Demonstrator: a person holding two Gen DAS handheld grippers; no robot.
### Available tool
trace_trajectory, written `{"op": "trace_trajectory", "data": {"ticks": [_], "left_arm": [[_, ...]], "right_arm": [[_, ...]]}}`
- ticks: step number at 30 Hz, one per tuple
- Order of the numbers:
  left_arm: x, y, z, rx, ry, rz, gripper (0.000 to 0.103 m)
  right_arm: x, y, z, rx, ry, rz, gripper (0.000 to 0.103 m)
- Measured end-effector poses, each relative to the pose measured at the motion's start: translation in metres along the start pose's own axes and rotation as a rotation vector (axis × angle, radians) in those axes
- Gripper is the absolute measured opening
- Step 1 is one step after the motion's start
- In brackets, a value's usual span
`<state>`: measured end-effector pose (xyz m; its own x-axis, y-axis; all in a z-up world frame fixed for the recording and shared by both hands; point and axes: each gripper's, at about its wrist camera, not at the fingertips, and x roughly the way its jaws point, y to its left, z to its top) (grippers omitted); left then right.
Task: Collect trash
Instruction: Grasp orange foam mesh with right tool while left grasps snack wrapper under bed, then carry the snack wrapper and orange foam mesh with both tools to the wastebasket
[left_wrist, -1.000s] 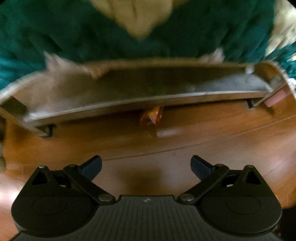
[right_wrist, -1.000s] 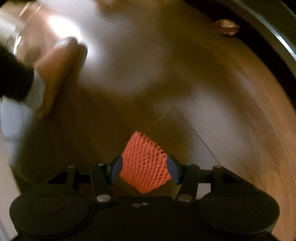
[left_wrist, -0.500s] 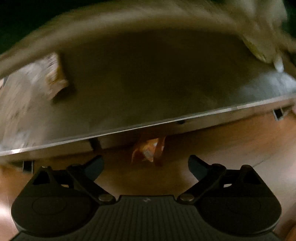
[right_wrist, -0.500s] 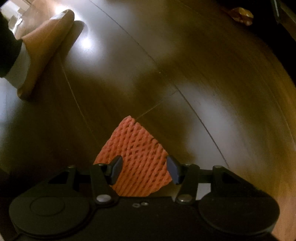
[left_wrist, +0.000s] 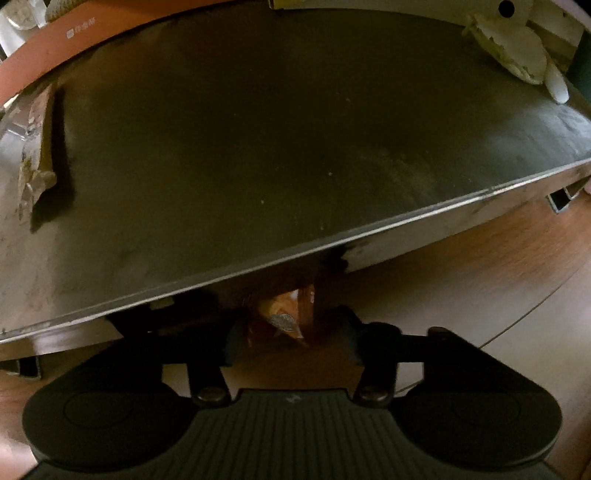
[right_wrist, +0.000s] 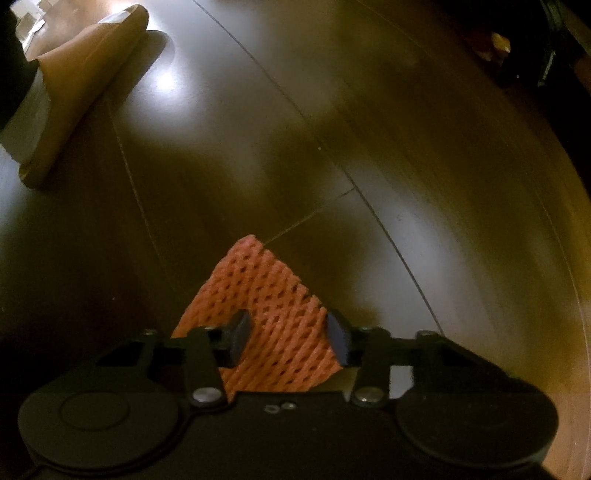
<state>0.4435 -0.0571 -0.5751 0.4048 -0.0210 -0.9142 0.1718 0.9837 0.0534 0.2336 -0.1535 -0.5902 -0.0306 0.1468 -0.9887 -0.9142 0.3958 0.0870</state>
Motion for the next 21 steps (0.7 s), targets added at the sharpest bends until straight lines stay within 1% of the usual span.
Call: {"op": "trace_trajectory", "data": {"ticks": [1, 2, 3, 4, 5, 6, 10, 14, 18, 20, 21], "left_arm": [[-0.001, 0.000, 0.000, 0.000, -0.001, -0.007, 0.040], [-0.001, 0.000, -0.001, 0.004, -0.001, -0.011, 0.039], [-0.003, -0.001, -0.001, 0.011, -0.001, -0.009, 0.037], [-0.003, -0.001, -0.001, 0.014, -0.001, -0.008, 0.033], [-0.004, -0.002, -0.002, 0.019, 0.001, -0.009, 0.033], [-0.006, -0.002, -0.004, 0.027, 0.002, -0.006, 0.032], [-0.013, -0.003, -0.016, 0.049, 0.020, -0.011, 0.031], [-0.028, -0.003, -0.031, 0.070, 0.052, -0.018, 0.031], [-0.060, 0.006, -0.035, 0.064, 0.077, -0.015, 0.031], [-0.082, 0.010, -0.036, 0.053, 0.085, -0.018, 0.031], [-0.101, 0.001, -0.040, 0.049, 0.084, -0.018, 0.031]], "right_arm": [[-0.001, -0.001, 0.000, 0.007, 0.001, 0.009, 0.029], [-0.003, -0.003, -0.001, 0.018, 0.002, 0.017, 0.028], [-0.004, -0.004, -0.001, 0.036, 0.003, 0.024, 0.026], [-0.006, -0.007, -0.002, 0.053, 0.002, 0.035, 0.021], [-0.008, -0.010, -0.002, 0.067, -0.001, 0.048, 0.013], [-0.010, -0.011, -0.003, 0.081, -0.007, 0.061, 0.009], [-0.020, -0.018, -0.005, 0.132, -0.019, 0.077, 0.009], [-0.035, -0.023, -0.005, 0.149, -0.038, 0.085, 0.009], [-0.063, -0.036, 0.001, 0.177, -0.061, 0.065, 0.008], [-0.085, -0.045, 0.007, 0.193, -0.083, 0.035, 0.008], [-0.096, -0.050, 0.011, 0.197, -0.096, 0.014, 0.008]]}}
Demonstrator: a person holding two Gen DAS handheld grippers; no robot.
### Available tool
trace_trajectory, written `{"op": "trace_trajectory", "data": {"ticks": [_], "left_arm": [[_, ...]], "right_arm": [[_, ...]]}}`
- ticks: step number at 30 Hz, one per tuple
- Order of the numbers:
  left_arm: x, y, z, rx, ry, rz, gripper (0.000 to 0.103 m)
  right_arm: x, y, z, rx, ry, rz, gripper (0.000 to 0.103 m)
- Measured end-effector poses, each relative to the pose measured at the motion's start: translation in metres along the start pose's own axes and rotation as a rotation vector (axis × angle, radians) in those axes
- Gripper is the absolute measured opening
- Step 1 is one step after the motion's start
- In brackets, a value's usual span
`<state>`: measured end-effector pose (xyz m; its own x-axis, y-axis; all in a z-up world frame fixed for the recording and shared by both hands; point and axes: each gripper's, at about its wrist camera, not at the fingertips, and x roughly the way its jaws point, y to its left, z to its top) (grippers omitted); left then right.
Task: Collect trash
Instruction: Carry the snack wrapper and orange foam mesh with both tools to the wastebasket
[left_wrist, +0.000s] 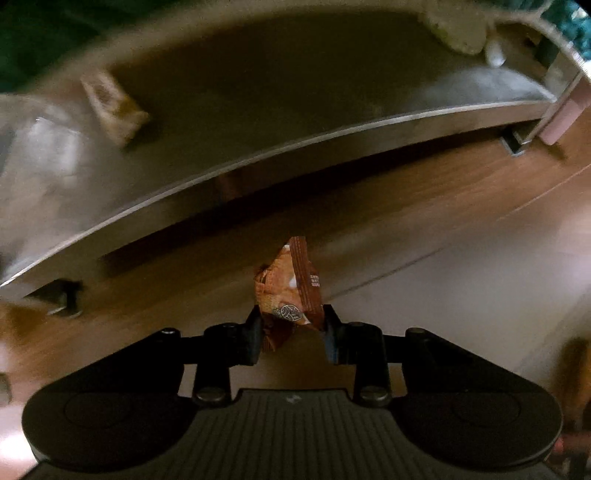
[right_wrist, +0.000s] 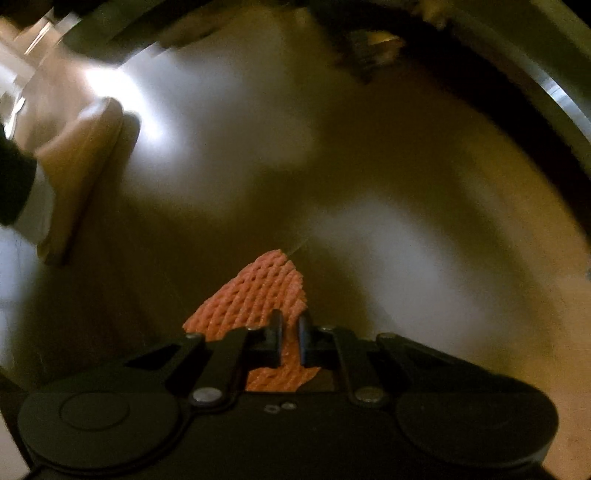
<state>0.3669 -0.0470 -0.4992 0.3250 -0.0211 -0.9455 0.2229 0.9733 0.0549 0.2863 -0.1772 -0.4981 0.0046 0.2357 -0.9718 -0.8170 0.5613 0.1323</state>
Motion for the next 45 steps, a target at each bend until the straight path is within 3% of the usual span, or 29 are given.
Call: {"op": "trace_trajectory", "data": {"ticks": [6, 11, 20, 34, 45], "left_arm": [[-0.090, 0.023, 0.019, -0.027, -0.053, 0.030, 0.031], [-0.177, 0.036, 0.035, -0.078, -0.127, 0.009, 0.031], [-0.313, 0.039, 0.018, -0.171, -0.298, -0.041, 0.031], [-0.472, 0.071, -0.002, -0.256, -0.593, -0.053, 0.032], [-0.565, 0.097, 0.032, -0.260, -0.772, -0.034, 0.032]], "right_arm": [[-0.097, -0.019, 0.036, 0.101, -0.161, -0.092, 0.008], [-0.176, -0.017, 0.052, 0.180, -0.285, -0.136, 0.008], [-0.278, 0.040, 0.062, 0.247, -0.477, -0.254, 0.008], [-0.427, 0.105, 0.068, 0.279, -0.813, -0.438, 0.009], [-0.514, 0.126, 0.106, 0.270, -0.993, -0.533, 0.009]]}}
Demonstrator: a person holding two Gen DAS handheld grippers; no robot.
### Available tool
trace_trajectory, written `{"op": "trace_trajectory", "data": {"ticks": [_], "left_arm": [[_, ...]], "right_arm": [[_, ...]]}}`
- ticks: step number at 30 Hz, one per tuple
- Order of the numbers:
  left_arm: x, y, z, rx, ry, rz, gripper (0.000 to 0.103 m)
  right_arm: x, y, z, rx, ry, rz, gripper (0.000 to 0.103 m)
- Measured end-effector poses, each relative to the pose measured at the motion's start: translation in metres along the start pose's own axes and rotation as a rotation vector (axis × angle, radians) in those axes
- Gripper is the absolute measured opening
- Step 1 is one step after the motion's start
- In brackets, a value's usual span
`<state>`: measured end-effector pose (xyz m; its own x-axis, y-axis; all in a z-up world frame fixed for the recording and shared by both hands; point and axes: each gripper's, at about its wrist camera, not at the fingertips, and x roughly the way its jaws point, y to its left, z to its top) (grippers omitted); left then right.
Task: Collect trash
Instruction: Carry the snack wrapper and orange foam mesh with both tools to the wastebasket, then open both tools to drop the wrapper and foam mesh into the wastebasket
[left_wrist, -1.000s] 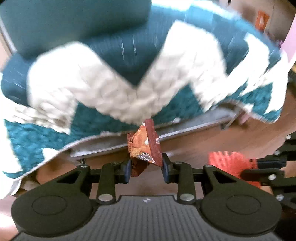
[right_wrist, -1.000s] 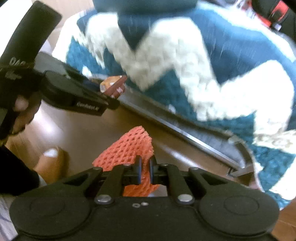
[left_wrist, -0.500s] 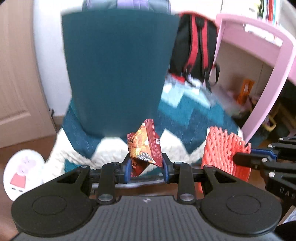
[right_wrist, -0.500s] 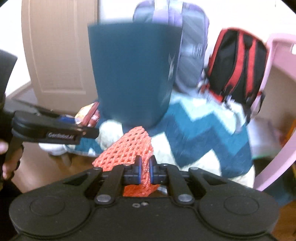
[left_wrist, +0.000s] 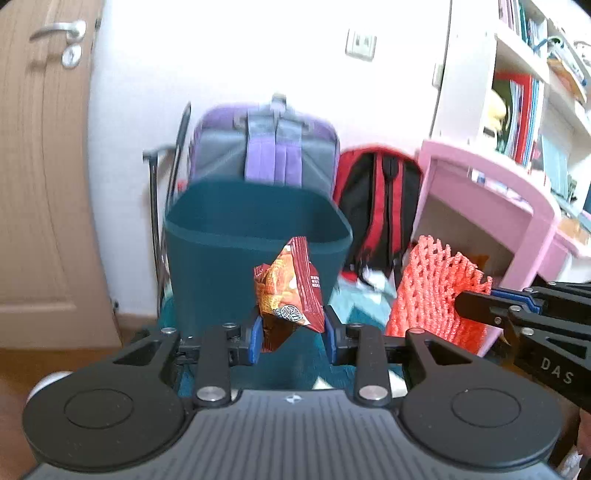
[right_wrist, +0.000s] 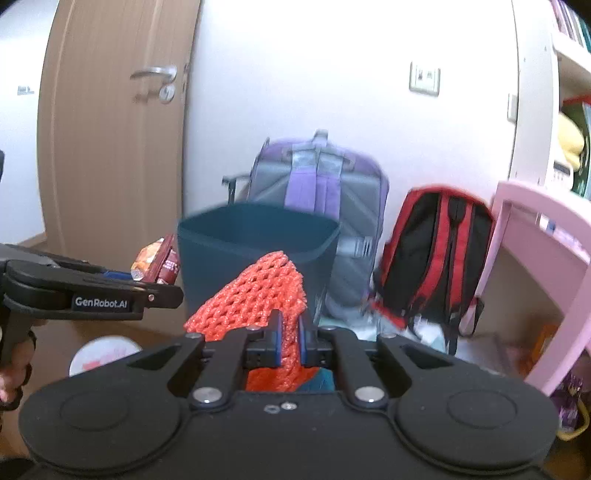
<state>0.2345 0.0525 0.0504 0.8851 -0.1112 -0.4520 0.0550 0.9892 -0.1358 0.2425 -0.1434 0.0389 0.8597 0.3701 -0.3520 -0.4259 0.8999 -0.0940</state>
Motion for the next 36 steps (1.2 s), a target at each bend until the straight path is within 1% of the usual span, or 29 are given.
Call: {"op": "trace_trajectory", "data": {"ticks": [4, 10, 15, 16, 20, 24, 28, 33, 36], "left_arm": [[-0.001, 0.005, 0.034, 0.023, -0.043, 0.010, 0.032], [0.016, 0.013, 0.075, 0.037, -0.079, 0.027, 0.032], [0.044, 0.022, 0.099, 0.027, -0.058, 0.024, 0.032], [0.051, 0.024, 0.103, 0.023, -0.051, 0.023, 0.032], [0.080, 0.033, 0.113, 0.029, -0.027, 0.059, 0.032], [0.109, 0.045, 0.121, 0.006, 0.014, 0.072, 0.032], [0.137, 0.054, 0.123, 0.006, 0.076, 0.071, 0.032], [0.166, 0.060, 0.117, 0.024, 0.142, 0.079, 0.032], [0.183, 0.063, 0.112, 0.043, 0.206, 0.064, 0.032]], "right_arm": [[0.012, -0.004, 0.033, 0.031, -0.039, -0.024, 0.009], [0.042, -0.011, 0.077, 0.069, -0.077, -0.052, 0.009], [0.077, -0.013, 0.097, 0.086, -0.072, -0.060, 0.009], [0.084, -0.013, 0.099, 0.085, -0.066, -0.062, 0.009], [0.119, -0.012, 0.103, 0.080, -0.034, -0.065, 0.009], [0.149, -0.009, 0.102, 0.082, 0.008, -0.058, 0.009], [0.176, -0.005, 0.098, 0.061, 0.059, -0.050, 0.010], [0.199, 0.001, 0.088, 0.027, 0.104, -0.039, 0.010], [0.212, 0.003, 0.081, 0.007, 0.157, -0.031, 0.010]]}}
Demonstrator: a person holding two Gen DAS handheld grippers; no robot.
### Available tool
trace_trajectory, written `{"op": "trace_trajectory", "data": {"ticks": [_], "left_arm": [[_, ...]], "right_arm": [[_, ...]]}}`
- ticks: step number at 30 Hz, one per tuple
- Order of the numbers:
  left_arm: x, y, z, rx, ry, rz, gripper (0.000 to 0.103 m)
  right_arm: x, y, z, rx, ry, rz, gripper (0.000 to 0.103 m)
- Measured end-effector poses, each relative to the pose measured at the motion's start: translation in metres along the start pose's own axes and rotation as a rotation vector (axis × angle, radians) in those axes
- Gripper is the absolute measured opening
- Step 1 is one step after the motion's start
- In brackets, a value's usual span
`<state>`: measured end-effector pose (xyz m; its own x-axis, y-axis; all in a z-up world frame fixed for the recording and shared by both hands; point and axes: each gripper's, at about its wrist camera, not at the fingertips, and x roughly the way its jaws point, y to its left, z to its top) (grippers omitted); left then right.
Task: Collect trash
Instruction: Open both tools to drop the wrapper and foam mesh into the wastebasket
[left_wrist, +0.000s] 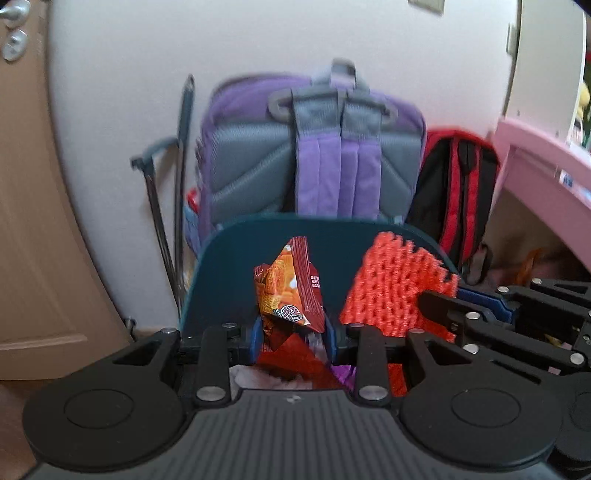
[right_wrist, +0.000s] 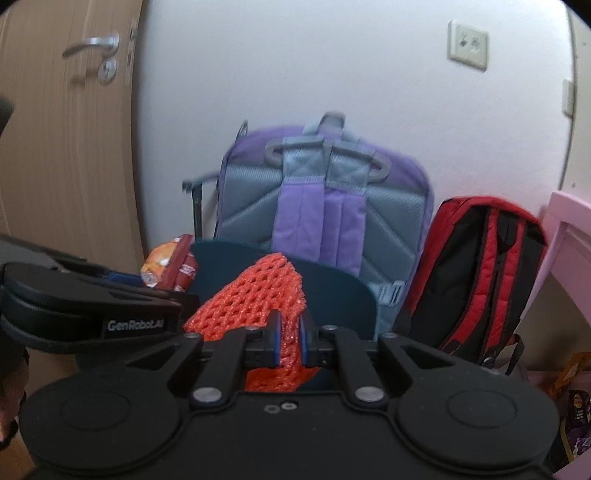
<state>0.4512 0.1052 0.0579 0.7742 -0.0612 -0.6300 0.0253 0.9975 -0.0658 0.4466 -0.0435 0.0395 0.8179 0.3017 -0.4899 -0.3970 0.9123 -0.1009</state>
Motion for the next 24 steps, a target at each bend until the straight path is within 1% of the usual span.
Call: {"op": "trace_trajectory", "data": {"ticks": [4, 5, 7, 9, 11, 12, 13, 16, 20, 21, 22, 24], "left_arm": [[0.019, 0.000, -0.004, 0.024, 0.079, -0.019, 0.032], [0.024, 0.000, -0.005, 0.023, 0.099, -0.025, 0.032], [0.031, 0.001, -0.008, 0.027, 0.131, -0.021, 0.032], [0.034, 0.003, -0.010, 0.025, 0.140, -0.020, 0.032], [0.034, 0.005, -0.011, 0.015, 0.146, -0.022, 0.033], [0.034, 0.005, -0.011, 0.015, 0.145, -0.025, 0.034], [0.033, 0.004, -0.011, 0.017, 0.144, -0.028, 0.039], [0.028, 0.000, -0.012, 0.017, 0.139, -0.015, 0.041], [0.017, -0.001, -0.013, 0.007, 0.122, -0.021, 0.045], [0.014, -0.002, -0.014, 0.006, 0.116, -0.023, 0.048], [0.010, -0.002, -0.014, 0.004, 0.110, -0.021, 0.055], [0.002, -0.001, -0.015, -0.006, 0.097, -0.007, 0.065]], "right_arm": [[0.015, 0.003, -0.008, -0.015, 0.067, 0.007, 0.011], [0.017, 0.003, -0.010, -0.016, 0.074, 0.006, 0.014], [0.020, 0.003, -0.012, -0.011, 0.098, 0.015, 0.016], [0.022, 0.002, -0.014, 0.003, 0.109, 0.014, 0.018], [0.022, 0.000, -0.015, 0.018, 0.124, 0.023, 0.022], [0.022, 0.000, -0.016, 0.025, 0.132, 0.027, 0.022], [0.020, 0.000, -0.017, 0.028, 0.135, 0.031, 0.026], [0.017, -0.003, -0.017, 0.037, 0.141, 0.020, 0.030], [0.005, -0.008, -0.016, 0.061, 0.134, 0.024, 0.037], [0.002, -0.009, -0.016, 0.064, 0.131, 0.025, 0.038], [-0.003, -0.010, -0.015, 0.071, 0.127, 0.025, 0.039], [-0.010, -0.013, -0.014, 0.084, 0.118, 0.032, 0.042]]}}
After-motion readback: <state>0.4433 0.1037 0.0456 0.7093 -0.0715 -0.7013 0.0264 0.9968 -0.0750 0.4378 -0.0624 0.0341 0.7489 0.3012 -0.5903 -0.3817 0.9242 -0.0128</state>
